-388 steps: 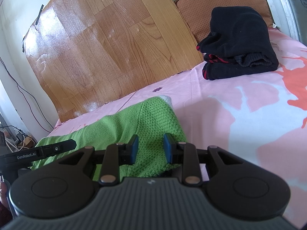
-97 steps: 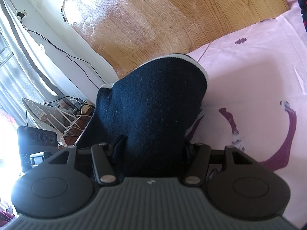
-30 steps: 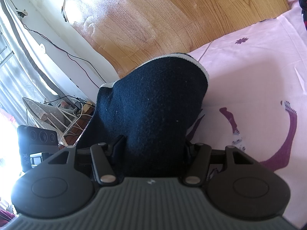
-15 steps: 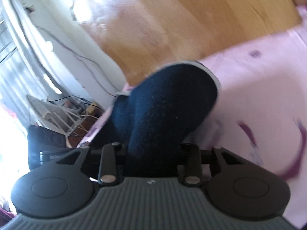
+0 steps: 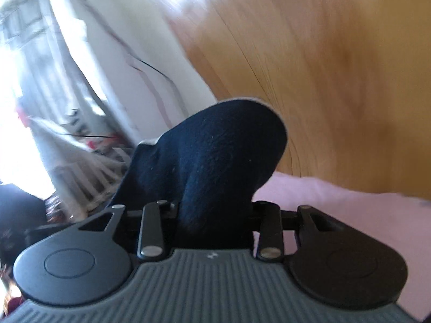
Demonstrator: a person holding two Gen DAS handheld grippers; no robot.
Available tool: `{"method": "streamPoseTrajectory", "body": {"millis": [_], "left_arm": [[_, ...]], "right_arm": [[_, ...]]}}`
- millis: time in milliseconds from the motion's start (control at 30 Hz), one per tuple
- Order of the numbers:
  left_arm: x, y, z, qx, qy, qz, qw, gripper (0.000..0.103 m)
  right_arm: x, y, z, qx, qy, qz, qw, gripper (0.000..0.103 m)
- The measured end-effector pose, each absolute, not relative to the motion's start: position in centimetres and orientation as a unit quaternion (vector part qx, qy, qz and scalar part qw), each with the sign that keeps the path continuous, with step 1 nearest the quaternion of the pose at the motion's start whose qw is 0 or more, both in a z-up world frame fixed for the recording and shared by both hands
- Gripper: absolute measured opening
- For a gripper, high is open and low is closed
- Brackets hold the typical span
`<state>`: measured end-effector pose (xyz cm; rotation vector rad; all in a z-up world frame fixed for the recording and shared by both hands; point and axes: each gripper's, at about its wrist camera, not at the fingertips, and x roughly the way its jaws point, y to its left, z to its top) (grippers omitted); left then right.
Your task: Fold small clothes
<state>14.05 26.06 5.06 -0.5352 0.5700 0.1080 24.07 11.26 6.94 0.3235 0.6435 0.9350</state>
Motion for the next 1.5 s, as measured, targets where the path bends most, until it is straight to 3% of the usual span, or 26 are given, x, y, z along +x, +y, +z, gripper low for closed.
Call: {"method": "streamPoseTrajectory", "body": {"millis": [67,167,267,467,600,867,967,1133,1500], "left_arm": [[17.0,27.8,2.1,-0.290,0.333,0.090,0.893,0.050],[16.9,28.4,1.6,-0.308,0.323,0.077,0.892,0.059],[16.0,27.1,2.5,-0.276,0.327,0.091,0.899,0.061],[8.6,23.3,4.5,-0.247,0.300,0.124,0.913,0.069],[3.9,18.8,3.9,-0.185,0.302,0.163,0.921,0.070],[-2.4,11.3,1.6,-0.097,0.321,0.214,0.918,0.081],[-3.9,10.5,1.9,-0.097,0.312,0.229,0.917,0.089],[-5.1,9.2,2.1,-0.071,0.301,0.243,0.919,0.088],[-4.7,8.6,1.7,-0.055,0.308,0.233,0.921,0.092]], "right_arm": [[26.7,14.7,3.9,0.146,0.347,0.408,0.832,0.043],[27.9,15.2,0.1,0.196,0.384,0.363,0.826,0.063],[27.1,13.2,0.0,0.192,0.384,0.366,0.826,0.069],[21.4,6.6,2.6,0.177,0.359,0.340,0.851,0.071],[14.6,3.0,2.4,0.144,0.361,0.331,0.860,0.071],[4.8,-0.8,1.5,0.116,0.336,0.293,0.887,0.075],[3.1,-1.4,1.3,0.103,0.320,0.282,0.899,0.076],[2.2,-1.6,1.2,0.099,0.296,0.279,0.908,0.083],[2.1,-2.2,1.0,0.109,0.307,0.276,0.904,0.088]]}}
